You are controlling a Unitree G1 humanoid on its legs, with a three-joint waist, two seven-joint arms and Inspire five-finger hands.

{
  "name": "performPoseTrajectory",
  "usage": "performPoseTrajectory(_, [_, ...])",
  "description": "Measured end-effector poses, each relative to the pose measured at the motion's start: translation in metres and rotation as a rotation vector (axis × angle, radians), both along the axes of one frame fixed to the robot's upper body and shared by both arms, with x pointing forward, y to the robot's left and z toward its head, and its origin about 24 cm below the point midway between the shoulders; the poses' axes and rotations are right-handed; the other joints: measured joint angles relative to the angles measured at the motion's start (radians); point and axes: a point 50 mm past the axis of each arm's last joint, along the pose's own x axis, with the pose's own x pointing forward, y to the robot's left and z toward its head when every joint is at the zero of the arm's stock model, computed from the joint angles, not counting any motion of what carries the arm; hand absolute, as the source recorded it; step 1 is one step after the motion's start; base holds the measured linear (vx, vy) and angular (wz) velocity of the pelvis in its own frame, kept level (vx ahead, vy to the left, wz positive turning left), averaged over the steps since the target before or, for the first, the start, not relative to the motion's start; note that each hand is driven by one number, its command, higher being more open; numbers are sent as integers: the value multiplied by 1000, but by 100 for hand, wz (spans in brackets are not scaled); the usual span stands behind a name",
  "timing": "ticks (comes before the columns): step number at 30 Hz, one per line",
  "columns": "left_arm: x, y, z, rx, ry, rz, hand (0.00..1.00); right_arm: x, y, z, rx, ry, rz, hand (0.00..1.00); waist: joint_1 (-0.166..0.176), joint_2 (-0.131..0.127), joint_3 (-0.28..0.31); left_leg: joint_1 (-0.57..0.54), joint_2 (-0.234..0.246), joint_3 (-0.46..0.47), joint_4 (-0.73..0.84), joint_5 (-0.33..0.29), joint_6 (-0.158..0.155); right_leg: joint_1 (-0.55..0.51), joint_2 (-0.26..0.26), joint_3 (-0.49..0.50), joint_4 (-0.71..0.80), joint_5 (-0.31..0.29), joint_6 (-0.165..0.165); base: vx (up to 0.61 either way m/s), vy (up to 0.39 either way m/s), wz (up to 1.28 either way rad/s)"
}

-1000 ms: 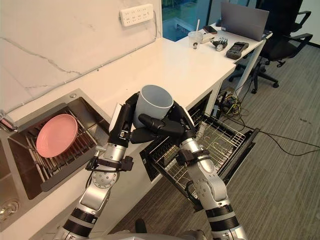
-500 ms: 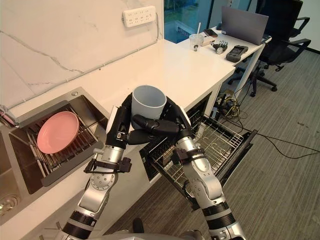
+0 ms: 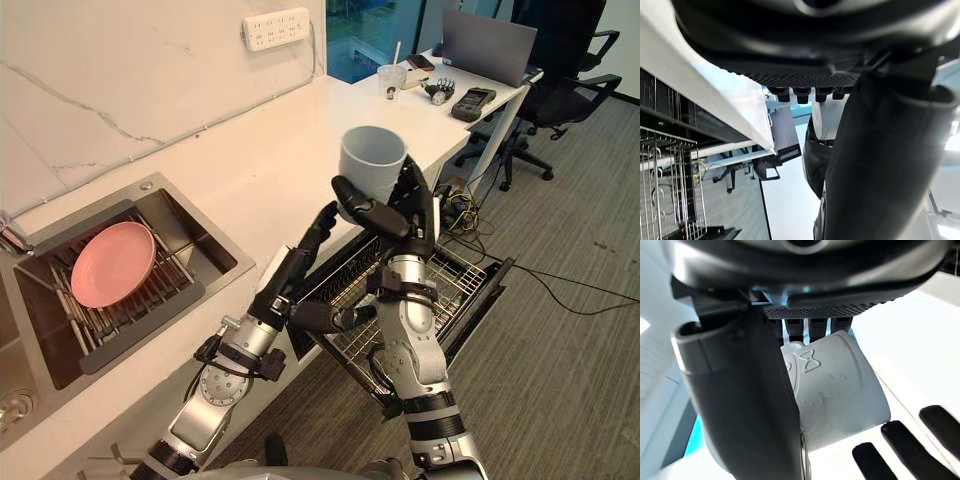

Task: Walk over to the sink, pick up the cup, carry it to the dishwasher, place the cup inside the dishwasher, then close the dishwasher door

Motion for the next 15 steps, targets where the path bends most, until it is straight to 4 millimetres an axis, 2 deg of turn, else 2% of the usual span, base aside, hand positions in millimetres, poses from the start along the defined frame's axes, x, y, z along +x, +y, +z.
performPoseTrajectory(6, [-2, 1, -3, 5, 19, -13, 100, 1, -8, -3, 12, 7, -38, 0, 1, 0, 0, 0, 0, 0, 0, 0, 0, -1, 0, -1, -2, 0, 0, 0, 0, 0])
performPoseTrajectory(9, [-4, 1, -11, -63, 138, -79, 100, 0, -19, -7, 23, 22, -85, 0, 1, 1, 0, -3, 1, 0, -3, 0, 0, -1, 0, -1, -9, 1, -3, 0, 0, 0])
performPoseTrajectory(11, [-7, 2, -25, -138, 289, -103, 100, -4, -31, -13, 28, 37, -129, 0, 1, 1, -1, -8, 2, -1, -4, 0, 0, -2, 0, -2, -14, 2, -4, 3, -6, 2])
performPoseTrajectory(13, [-13, 6, -66, -143, 541, -81, 100, -12, -51, -24, 29, 74, -194, 0, 0, 1, -1, -16, 2, -3, -5, 0, 0, -9, 1, -4, -15, 2, -4, 0, 0, 0])
performPoseTrajectory(14, [-16, 9, -80, -126, 612, -60, 100, -13, -56, -28, 26, 88, -207, 0, -3, 2, -1, -18, 2, -3, -5, 0, 0, -11, 1, -5, -15, 2, -4, 0, 0, 0])
performPoseTrajectory(15, [-26, 15, -106, -88, 743, -22, 100, -17, -64, -35, 16, 118, -224, 0, -10, 2, -1, -24, 4, -3, -5, 0, 0, -15, 3, -6, -16, 4, -2, 0, 0, 0])
